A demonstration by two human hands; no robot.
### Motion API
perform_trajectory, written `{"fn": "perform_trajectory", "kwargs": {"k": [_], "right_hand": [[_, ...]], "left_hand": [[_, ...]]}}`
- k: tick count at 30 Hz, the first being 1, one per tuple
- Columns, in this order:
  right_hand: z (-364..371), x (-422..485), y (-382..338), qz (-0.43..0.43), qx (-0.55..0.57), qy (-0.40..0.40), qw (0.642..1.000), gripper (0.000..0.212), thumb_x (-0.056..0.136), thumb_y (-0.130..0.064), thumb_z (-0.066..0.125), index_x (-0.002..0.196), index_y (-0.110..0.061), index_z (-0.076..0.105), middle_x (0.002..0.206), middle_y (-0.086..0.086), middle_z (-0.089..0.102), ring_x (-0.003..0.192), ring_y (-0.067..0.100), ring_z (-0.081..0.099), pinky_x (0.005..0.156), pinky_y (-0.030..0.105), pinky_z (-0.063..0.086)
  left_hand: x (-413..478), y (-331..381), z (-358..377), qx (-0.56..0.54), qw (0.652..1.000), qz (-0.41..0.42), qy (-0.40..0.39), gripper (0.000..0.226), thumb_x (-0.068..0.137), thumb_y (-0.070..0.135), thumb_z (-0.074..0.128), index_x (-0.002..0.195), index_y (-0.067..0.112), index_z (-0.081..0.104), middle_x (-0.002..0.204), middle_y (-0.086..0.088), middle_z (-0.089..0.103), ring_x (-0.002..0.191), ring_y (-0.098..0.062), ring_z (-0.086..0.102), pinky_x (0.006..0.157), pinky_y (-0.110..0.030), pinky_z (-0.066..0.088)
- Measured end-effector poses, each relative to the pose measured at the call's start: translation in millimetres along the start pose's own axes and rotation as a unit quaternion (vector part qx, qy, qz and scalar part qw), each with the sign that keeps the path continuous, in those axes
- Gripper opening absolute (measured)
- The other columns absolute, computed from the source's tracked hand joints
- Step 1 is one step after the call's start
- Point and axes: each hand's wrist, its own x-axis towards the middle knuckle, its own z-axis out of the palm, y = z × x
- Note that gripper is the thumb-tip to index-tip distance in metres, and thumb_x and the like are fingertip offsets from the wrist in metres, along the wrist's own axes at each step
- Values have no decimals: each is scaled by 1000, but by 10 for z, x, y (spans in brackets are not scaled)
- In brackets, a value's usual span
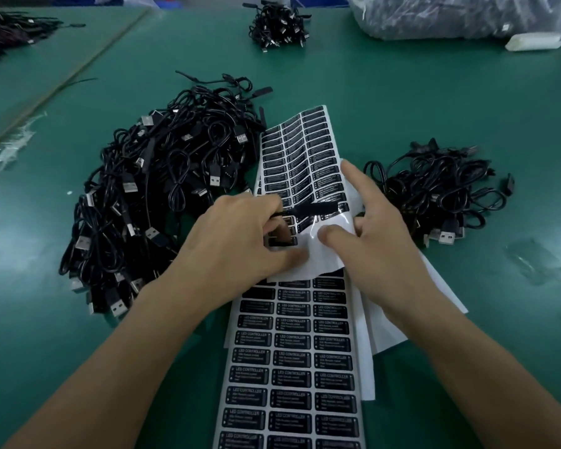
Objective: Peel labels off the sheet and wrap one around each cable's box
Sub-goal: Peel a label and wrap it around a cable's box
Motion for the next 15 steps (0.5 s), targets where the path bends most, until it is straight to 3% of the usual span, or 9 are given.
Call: {"fn": "perform_trajectory", "kwargs": {"k": [2,3,4,5,6,7,8,10,15], "right_hand": [[-12,3,18,1,9,2,1000,78,96,-6,55,153,-48,23,57,-27,56,42,6,34,44,12,33],[-13,-5,1,1,24,5,1000,77,98,-6,54,153,-49,23,62,-24,60,44,10,43,48,9,30],[-10,-6,-22,-1,44,6,999,75,99,-6,54,153,-49,24,50,-22,19,60,24,61,53,10,49],[-11,-8,-39,-1,58,6,998,74,100,-5,53,153,-49,26,147,-7,26,96,35,62,90,28,34],[-8,-12,-48,-1,70,3,998,73,100,-4,52,152,-49,27,132,-22,59,120,29,49,92,25,28],[-4,-17,-56,-1,78,-1,997,72,101,-4,51,152,-48,27,145,-19,48,127,19,48,99,36,46],[2,-14,-65,0,84,-4,996,71,101,-4,50,152,-48,27,154,-21,38,125,-2,52,106,32,48],[2,-14,-67,2,88,-5,996,71,101,-5,49,151,-50,27,157,-32,21,105,-38,36,101,11,39],[41,5,-33,-12,32,-35,999,72,93,-20,66,146,-57,33,120,-56,31,107,-43,17,90,4,23]], "left_hand": [[-4,18,-2,-3,1000,4,4,52,75,49,79,61,24,36,65,10,66,64,-20,65,51,-46,49],[-6,33,-7,-1,1000,6,14,53,78,47,80,60,22,36,63,15,65,61,-17,65,53,-48,51],[-9,49,-18,-1,1000,6,29,55,79,47,78,60,21,34,58,20,61,60,-14,65,54,-49,52],[-11,62,-29,-8,999,6,42,56,79,49,76,60,20,31,56,25,57,61,-15,68,53,-48,51],[-11,72,-38,-18,998,8,52,56,78,49,73,60,19,29,56,29,55,64,-18,70,49,-46,49],[-10,78,-40,-26,998,9,56,56,77,50,72,60,18,29,58,30,56,66,-21,72,46,-46,47],[-12,81,-36,-31,998,8,56,57,76,53,72,61,17,30,60,25,59,67,-24,71,45,-47,46],[-20,97,-21,-35,998,8,51,60,73,57,75,61,17,32,59,8,62,65,-28,69,46,-49,46],[-25,99,18,-85,996,8,37,54,73,38,86,64,5,44,67,3,69,66,-17,70,53,-40,54]]}}
